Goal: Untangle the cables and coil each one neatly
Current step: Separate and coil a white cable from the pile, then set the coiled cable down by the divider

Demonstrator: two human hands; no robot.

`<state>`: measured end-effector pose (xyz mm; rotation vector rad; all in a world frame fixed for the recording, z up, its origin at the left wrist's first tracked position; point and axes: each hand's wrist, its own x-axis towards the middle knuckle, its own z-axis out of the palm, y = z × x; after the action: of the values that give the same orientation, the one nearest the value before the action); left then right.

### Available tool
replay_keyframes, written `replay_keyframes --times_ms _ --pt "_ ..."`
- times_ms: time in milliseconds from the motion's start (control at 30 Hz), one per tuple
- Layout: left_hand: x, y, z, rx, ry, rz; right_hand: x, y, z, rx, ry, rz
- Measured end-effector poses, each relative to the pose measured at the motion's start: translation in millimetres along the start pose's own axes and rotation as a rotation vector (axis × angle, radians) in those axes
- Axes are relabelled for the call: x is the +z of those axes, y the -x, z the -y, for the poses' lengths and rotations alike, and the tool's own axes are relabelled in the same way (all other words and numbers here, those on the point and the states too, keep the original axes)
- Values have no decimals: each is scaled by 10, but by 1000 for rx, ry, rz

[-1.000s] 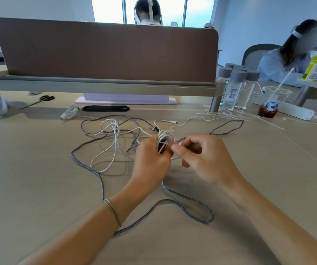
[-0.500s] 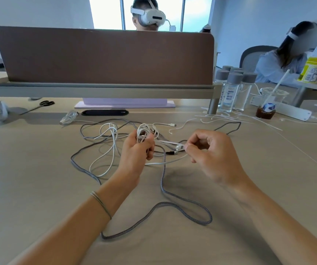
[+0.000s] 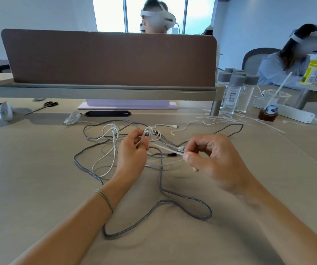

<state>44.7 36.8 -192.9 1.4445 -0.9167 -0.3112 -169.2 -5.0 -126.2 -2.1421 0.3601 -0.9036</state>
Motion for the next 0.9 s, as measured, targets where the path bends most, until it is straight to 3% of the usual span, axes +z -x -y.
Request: replay_keyframes --times_ms 133,300,433,600,767,900 --pt "81 52 -7 47 -134 -55 61 12 14 14 -33 126" --pt "49 -39 -68 -109 12 7 -4 -70 -69 113 -172 -10" --pt "-116 -201 -399 -263 217 47 6 -279 -70 97 -52 -26" --pt "-746 -836 -764 -322 267 57 133 -877 -45 68 155 -52" --pt "-1303 -1433 -648 -270 -222 -4 511 -1709 -53 63 313 -11" --pt "-1582 -1861 -256 -195 -587 -72 867 -2319 -136 40 473 113"
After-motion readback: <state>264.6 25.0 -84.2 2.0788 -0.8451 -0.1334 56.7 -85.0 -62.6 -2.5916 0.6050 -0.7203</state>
